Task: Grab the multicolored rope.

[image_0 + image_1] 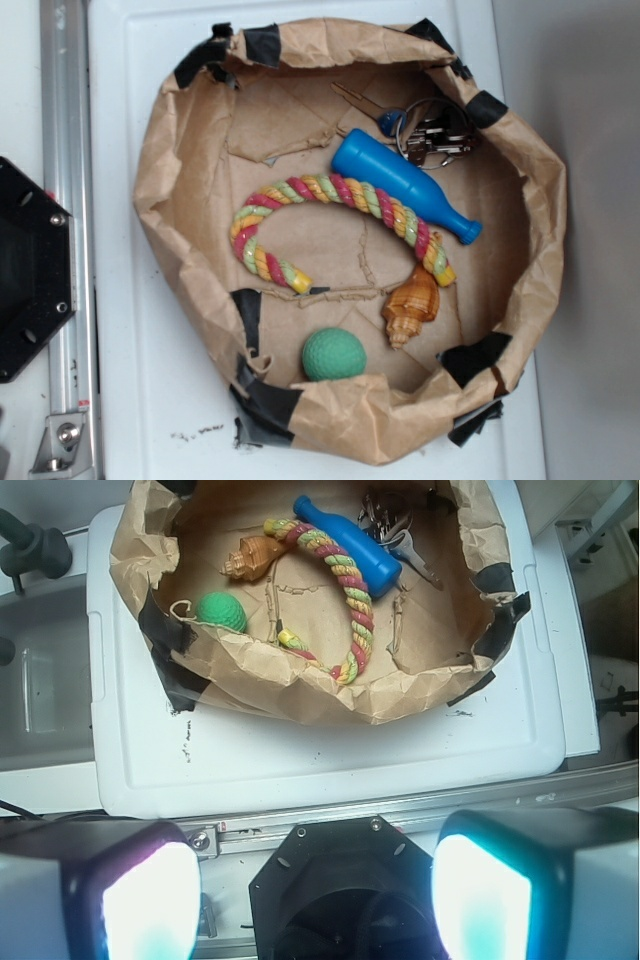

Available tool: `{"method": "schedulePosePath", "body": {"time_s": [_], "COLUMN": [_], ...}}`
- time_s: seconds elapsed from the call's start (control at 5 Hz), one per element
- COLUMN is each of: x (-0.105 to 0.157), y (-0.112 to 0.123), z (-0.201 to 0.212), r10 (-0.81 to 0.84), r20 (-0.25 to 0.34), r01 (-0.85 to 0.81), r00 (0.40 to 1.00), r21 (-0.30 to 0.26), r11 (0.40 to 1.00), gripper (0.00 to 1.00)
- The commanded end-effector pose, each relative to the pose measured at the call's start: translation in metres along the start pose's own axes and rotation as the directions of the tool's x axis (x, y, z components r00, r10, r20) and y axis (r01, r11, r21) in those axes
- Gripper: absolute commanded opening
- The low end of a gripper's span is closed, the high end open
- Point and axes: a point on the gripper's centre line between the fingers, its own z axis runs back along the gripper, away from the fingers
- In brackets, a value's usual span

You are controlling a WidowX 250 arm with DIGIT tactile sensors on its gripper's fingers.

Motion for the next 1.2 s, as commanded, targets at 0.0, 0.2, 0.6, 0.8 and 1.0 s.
{"method": "schedulePosePath", "body": {"time_s": [0.0,0.2,0.6,0.8,1.0], "x": [0.000,0.048,0.148,0.162,0.156], "y": [0.000,0.040,0.040,0.027,-0.003], "z": [0.000,-0.036,-0.112,-0.140,-0.175], "r10": [0.000,-0.100,-0.346,-0.434,-0.537], "r20": [0.000,0.024,0.037,0.002,-0.077], "r01": [0.000,0.100,0.342,0.430,0.542], "r00": [1.000,0.995,0.937,0.901,0.840], "r21": [0.000,0.028,0.090,0.126,0.091], "r11": [1.000,0.995,0.935,0.894,0.835], "gripper": [1.00,1.00,1.00,1.00,1.00]}}
